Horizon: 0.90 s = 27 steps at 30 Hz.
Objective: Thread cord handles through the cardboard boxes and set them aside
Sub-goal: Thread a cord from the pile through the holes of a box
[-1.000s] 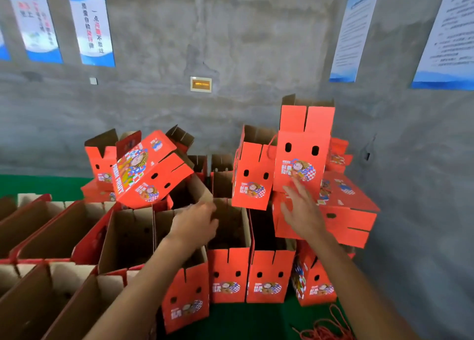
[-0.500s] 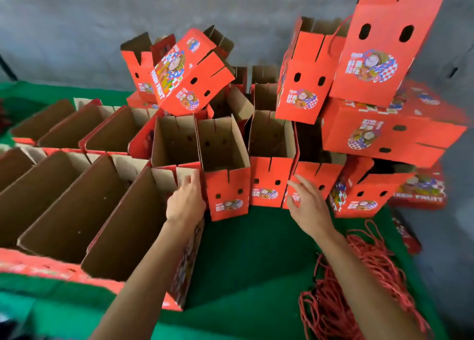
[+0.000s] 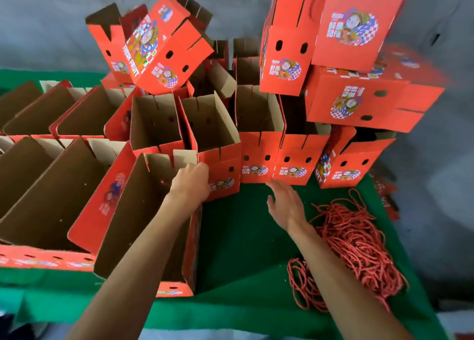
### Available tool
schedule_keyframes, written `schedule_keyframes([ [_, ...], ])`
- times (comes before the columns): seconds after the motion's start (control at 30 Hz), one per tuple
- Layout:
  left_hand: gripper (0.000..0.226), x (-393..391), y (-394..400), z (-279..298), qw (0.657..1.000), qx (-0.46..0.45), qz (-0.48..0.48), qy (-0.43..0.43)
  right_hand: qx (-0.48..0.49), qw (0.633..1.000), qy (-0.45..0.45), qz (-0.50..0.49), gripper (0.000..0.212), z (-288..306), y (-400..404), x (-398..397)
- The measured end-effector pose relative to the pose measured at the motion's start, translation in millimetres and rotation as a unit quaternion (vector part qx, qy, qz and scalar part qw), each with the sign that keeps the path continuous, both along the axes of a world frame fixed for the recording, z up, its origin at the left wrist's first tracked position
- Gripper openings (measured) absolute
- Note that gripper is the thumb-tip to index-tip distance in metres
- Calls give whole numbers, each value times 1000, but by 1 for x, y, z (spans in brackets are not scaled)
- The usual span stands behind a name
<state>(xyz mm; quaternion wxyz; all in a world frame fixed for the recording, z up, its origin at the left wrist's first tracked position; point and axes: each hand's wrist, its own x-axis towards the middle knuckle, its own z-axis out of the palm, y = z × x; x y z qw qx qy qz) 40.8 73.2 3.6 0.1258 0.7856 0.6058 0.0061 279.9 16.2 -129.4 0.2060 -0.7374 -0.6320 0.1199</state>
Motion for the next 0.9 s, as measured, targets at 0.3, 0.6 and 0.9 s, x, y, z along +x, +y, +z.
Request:
schedule_keyframes([
  [0.3,14,3,-4,22,999,-12,-18,35,-163,984,-39,-54,51,-34,-28,17],
  [0.6,17,59,-37,21,992,-72,-103,-13,-332,923,-149,-124,43,-66,-75,40],
  [0.9,80,95,-69,-5,982,-77,-173,-22,-263,951,-98,-128,27,-66,-111,41],
])
